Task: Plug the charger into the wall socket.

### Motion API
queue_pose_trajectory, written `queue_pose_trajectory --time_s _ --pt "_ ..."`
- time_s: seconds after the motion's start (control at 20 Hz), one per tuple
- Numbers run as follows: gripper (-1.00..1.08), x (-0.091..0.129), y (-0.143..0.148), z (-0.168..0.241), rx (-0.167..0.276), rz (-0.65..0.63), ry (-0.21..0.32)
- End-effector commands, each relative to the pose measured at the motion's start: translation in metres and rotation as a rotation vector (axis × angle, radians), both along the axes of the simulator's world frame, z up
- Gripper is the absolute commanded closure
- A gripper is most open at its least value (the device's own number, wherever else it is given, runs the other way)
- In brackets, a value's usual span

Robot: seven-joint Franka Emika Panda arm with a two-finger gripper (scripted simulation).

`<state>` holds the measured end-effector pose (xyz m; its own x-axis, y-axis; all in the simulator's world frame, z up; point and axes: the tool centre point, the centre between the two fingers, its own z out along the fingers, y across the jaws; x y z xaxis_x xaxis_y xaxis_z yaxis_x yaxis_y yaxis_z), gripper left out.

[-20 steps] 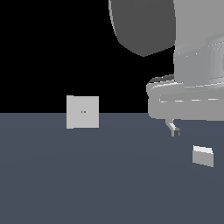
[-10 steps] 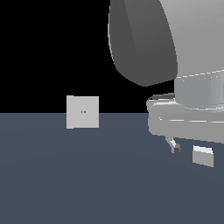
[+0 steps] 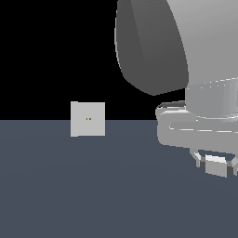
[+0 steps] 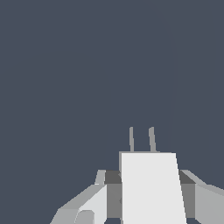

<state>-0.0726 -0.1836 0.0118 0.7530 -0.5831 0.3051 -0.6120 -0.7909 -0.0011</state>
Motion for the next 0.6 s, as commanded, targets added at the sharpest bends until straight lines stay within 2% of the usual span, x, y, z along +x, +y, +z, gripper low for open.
queue_pose_trajectory --time_s 0.0,0.3,0.55 --pt "1.08 0.0 0.0 0.0 0.0 0.0 0.0" --pt "1.08 0.007 0.01 0.004 -0.001 0.035 0.0" --pt "1.08 0.031 0.054 0.02 -0.003 0.177 -0.001"
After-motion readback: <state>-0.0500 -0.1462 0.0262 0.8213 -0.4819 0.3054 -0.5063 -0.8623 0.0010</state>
